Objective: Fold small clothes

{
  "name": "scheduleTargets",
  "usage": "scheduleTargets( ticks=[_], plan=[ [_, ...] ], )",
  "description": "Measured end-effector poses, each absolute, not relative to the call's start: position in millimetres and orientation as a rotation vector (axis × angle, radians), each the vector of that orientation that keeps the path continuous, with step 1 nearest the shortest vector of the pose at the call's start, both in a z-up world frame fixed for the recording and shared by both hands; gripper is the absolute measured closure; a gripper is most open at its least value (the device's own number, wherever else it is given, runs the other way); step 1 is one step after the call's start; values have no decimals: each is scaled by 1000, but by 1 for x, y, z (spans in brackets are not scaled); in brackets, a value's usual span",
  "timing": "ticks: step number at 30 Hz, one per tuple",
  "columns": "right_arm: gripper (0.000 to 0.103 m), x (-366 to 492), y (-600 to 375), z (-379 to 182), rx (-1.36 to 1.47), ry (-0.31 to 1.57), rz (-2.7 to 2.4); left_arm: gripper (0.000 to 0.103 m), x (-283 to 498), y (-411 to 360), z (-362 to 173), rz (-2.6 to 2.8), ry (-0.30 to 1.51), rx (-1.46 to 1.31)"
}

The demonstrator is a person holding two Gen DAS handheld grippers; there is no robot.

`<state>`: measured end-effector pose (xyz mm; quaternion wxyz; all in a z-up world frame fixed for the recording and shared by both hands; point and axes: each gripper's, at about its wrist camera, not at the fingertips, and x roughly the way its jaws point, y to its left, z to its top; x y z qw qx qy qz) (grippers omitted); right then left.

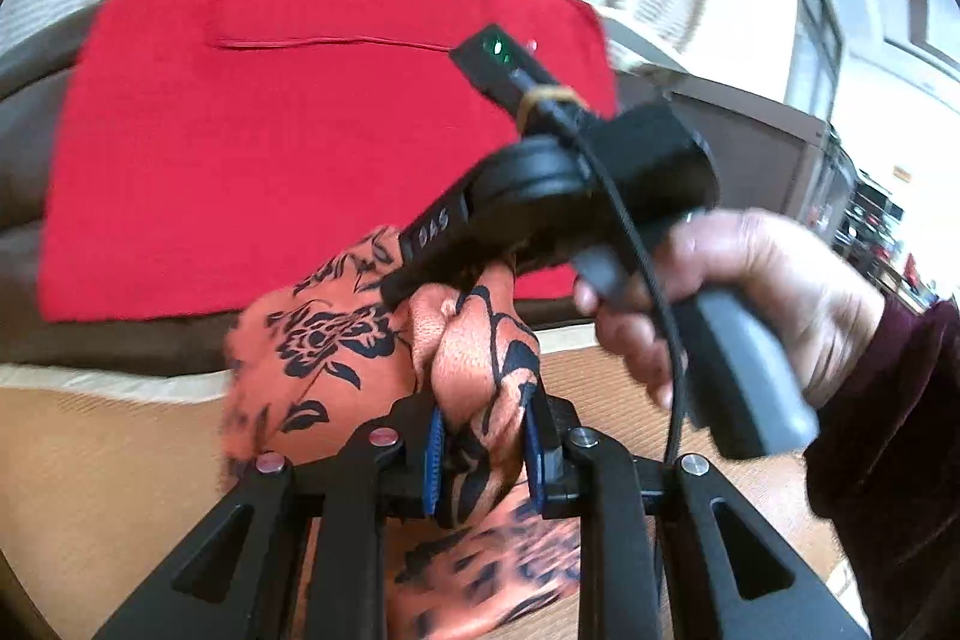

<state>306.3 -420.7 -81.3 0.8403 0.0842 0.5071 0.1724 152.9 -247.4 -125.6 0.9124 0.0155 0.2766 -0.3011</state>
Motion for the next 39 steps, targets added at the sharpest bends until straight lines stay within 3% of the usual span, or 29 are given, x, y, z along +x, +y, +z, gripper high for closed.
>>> scheduleTargets(
  ticks=[4, 8, 10, 13, 16, 24, 30, 35, 37, 38, 39],
  plan=[
    [89, 304, -485, -112, 293, 1058, 320, 79, 162, -299, -150, -684, 630, 83],
    [89, 303, -518, -159, 402, 1059, 297, 66, 162, -317, -173, -760, 733, 119],
    [84, 300, -531, -183, 452, 1059, 289, 57, 153, -309, -172, -799, 752, 122],
    [75, 289, -548, -200, 583, 1038, 275, 34, 133, -271, -151, -776, 655, 139],
    [65, 271, -570, -190, 676, 994, 219, 25, 136, -219, -126, -712, 573, 101],
    [65, 207, -533, -110, 475, 871, 226, 25, 177, -161, -149, -477, 692, 0],
    [65, 192, -492, -132, 403, 966, 75, 25, 180, -165, -170, -455, 740, 31],
    [65, 156, -501, -117, 479, 842, 20, 25, 174, -166, -163, -499, 709, 26],
    [33, 154, -512, -125, 530, 846, 17, 25, 173, -169, -162, -502, 707, 39],
    [25, 151, -518, -126, 546, 852, 6, 25, 171, -169, -162, -506, 708, 41],
    [25, 154, -521, -130, 560, 855, 7, 25, 173, -170, -161, -506, 710, 43]
  ],
)
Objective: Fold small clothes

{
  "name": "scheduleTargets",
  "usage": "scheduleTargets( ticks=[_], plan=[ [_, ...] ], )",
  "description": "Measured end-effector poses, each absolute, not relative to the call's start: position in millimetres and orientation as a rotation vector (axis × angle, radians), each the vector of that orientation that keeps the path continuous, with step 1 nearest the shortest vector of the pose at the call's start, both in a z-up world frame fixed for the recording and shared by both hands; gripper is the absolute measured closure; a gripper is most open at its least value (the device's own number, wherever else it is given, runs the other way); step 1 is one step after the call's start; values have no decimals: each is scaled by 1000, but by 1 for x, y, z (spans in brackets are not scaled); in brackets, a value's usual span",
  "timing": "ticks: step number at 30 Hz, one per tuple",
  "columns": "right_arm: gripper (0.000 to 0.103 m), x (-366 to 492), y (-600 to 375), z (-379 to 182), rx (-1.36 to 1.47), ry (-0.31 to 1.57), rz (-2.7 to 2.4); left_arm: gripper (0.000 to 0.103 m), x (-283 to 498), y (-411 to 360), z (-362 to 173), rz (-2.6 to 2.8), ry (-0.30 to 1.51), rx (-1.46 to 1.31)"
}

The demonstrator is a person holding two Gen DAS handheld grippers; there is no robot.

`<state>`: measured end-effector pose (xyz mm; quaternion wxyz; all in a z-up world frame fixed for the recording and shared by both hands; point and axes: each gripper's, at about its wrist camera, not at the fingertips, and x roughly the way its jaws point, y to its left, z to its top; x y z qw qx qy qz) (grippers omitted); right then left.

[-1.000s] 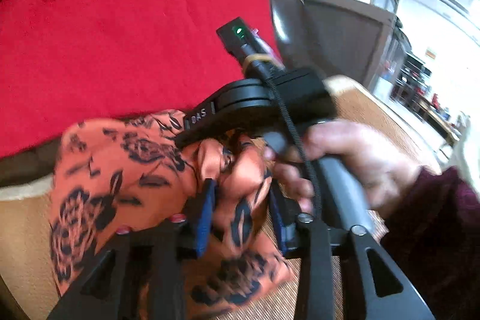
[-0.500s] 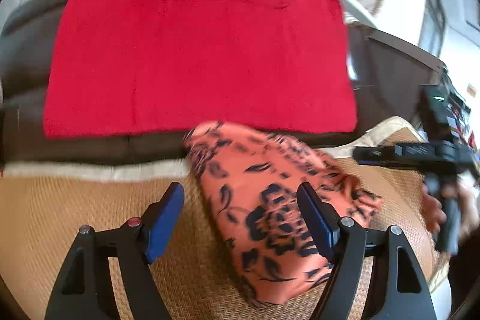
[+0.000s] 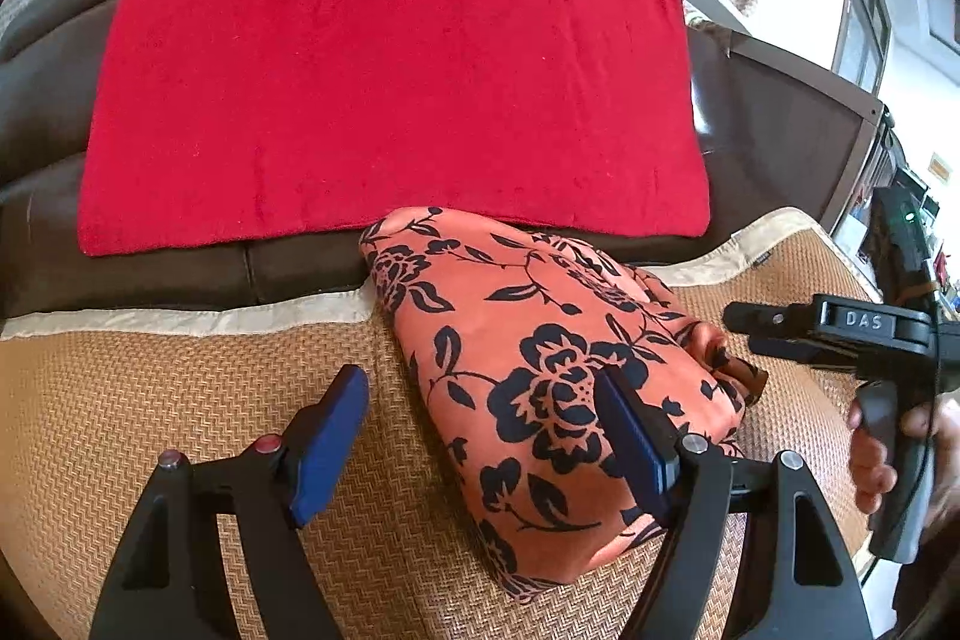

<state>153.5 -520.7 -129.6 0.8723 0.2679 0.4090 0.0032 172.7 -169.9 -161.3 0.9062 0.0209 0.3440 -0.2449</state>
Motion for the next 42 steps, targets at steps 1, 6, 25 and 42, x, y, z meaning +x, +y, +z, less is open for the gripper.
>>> scheduleTargets(
  ticks=[1, 6, 25, 42],
  plan=[
    [25, 156, -518, -135, 580, 856, 52, 25, 173, -170, -163, -504, 713, 46],
    [59, 169, -483, -155, 466, 975, 39, 25, 178, -167, -167, -487, 717, 38],
    [88, 119, -451, -162, 386, 916, -68, 25, 197, -191, -214, -400, 801, 227],
    [84, 203, -463, -137, 533, 933, 38, 24, 188, -199, -230, -404, 793, 340]
  ],
)
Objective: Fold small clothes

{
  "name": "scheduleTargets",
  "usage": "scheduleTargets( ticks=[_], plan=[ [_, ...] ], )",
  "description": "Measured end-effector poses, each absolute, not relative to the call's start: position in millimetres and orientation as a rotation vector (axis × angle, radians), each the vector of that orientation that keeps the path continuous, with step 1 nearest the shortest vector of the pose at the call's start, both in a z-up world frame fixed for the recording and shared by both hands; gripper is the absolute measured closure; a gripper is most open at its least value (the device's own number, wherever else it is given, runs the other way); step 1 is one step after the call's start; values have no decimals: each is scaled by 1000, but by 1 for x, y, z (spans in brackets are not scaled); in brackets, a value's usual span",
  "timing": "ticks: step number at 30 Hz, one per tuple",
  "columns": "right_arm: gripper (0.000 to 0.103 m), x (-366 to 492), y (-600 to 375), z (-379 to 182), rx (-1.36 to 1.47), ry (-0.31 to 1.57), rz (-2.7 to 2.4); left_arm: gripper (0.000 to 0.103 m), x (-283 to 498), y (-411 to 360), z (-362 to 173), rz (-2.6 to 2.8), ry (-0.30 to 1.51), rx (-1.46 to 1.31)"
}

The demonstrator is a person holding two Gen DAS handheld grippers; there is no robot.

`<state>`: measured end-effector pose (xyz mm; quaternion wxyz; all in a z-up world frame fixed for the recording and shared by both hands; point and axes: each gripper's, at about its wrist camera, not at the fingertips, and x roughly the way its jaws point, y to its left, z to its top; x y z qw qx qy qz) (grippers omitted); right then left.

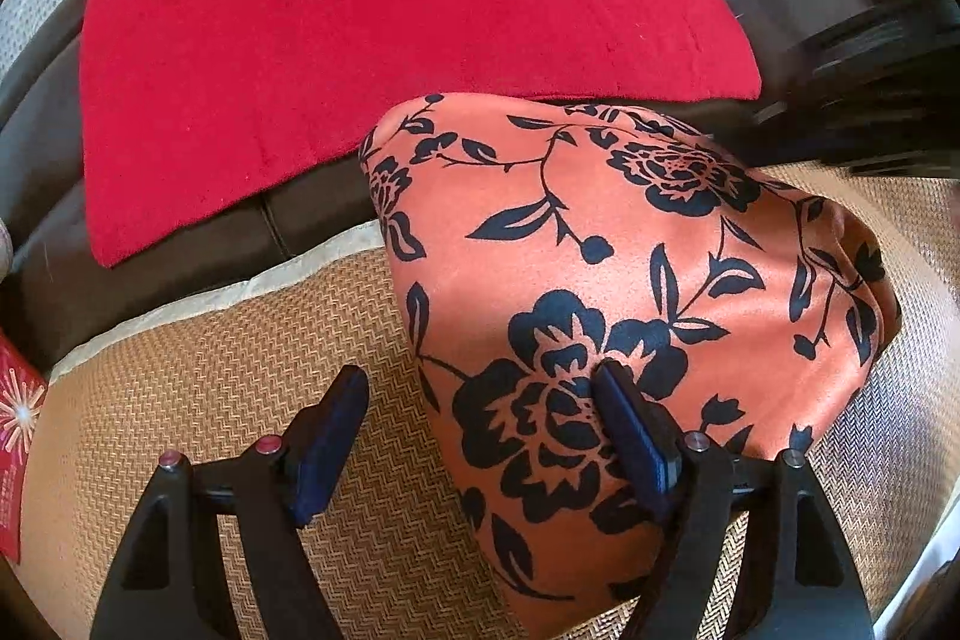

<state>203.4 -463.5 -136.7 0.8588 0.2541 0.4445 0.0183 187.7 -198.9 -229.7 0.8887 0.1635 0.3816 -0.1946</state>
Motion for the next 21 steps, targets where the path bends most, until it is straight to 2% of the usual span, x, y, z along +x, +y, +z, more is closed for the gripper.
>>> scheduleTargets(
  ticks=[4, 9, 12, 15, 18, 21],
  plan=[
    [85, 248, -469, -177, 531, 1059, -3, 24, 188, -198, -231, -412, 796, 349],
    [84, 266, -459, -139, 544, 968, 107, 24, 190, -199, -232, -429, 791, 368],
    [84, 293, -441, -133, 546, 977, 235, 24, 192, -198, -233, -441, 796, 363],
    [84, 323, -426, -153, 553, 1068, 275, 24, 192, -199, -234, -444, 792, 372],
    [84, 354, -421, -199, 530, 1198, 186, 24, 192, -200, -234, -442, 786, 386],
    [84, 343, -433, -202, 639, 1147, 190, 24, 192, -199, -232, -457, 802, 373]
  ],
)
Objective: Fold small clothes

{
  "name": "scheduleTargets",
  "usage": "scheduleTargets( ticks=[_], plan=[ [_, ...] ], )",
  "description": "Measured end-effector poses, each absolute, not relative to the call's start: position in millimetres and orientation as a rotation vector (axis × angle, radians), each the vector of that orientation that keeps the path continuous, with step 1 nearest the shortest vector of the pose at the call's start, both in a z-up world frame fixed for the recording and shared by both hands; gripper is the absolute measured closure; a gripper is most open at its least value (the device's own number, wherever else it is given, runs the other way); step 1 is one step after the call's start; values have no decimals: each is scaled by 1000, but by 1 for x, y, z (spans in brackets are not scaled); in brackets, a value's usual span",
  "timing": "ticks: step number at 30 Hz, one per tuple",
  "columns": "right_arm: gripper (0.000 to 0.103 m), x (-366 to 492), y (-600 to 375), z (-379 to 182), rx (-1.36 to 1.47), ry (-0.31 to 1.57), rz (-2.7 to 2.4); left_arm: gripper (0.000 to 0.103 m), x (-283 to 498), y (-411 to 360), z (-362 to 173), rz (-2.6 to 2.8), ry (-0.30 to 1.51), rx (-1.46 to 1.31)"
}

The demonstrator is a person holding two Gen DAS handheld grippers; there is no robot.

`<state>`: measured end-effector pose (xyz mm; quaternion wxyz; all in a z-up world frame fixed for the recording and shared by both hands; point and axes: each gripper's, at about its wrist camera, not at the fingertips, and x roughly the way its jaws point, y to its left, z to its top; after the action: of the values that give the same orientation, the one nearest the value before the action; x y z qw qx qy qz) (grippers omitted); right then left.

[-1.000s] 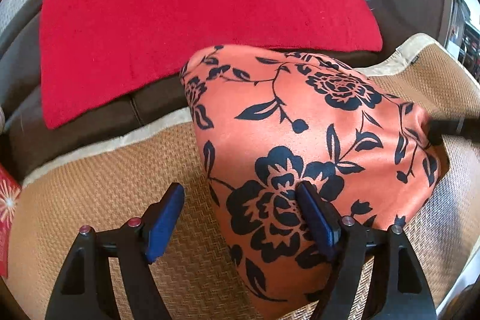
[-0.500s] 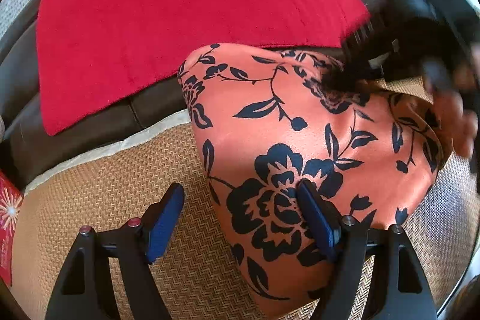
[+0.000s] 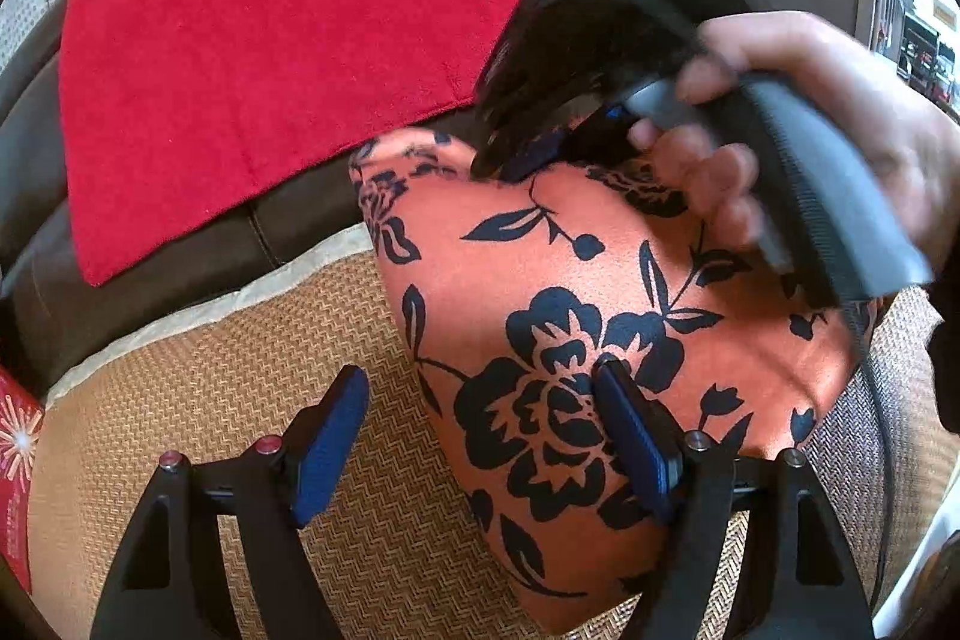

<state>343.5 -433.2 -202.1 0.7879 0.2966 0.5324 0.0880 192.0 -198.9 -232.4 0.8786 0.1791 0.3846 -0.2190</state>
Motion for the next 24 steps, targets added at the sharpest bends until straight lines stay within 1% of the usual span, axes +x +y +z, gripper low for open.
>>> scheduleTargets(
  ticks=[5, 8, 10, 12, 14, 15, 18, 20, 22, 23, 24],
  plan=[
    [82, 279, -465, -160, 655, 1006, 215, 24, 196, -182, -223, -485, 853, 293],
    [82, 229, -479, -137, 633, 939, 200, 24, 189, -175, -215, -481, 831, 295],
    [82, 206, -480, -136, 608, 941, 188, 24, 183, -176, -216, -481, 820, 324],
    [83, 186, -473, -150, 588, 983, 191, 24, 178, -183, -225, -473, 811, 383],
    [83, 173, -467, -175, 584, 1020, 177, 24, 177, -187, -231, -469, 812, 423],
    [83, 166, -468, -178, 603, 971, 183, 24, 179, -187, -229, -471, 811, 420],
    [83, 158, -474, -167, 652, 951, 164, 24, 189, -180, -218, -491, 822, 361],
    [83, 149, -486, -157, 706, 884, 143, 24, 198, -173, -213, -475, 816, 323],
    [76, 141, -501, -148, 741, 832, 104, 24, 207, -166, -209, -462, 826, 271],
    [62, 136, -512, -147, 773, 811, 69, 24, 209, -162, -207, -467, 838, 235],
    [27, 133, -520, -148, 813, 797, 41, 24, 215, -159, -206, -478, 856, 187]
  ],
)
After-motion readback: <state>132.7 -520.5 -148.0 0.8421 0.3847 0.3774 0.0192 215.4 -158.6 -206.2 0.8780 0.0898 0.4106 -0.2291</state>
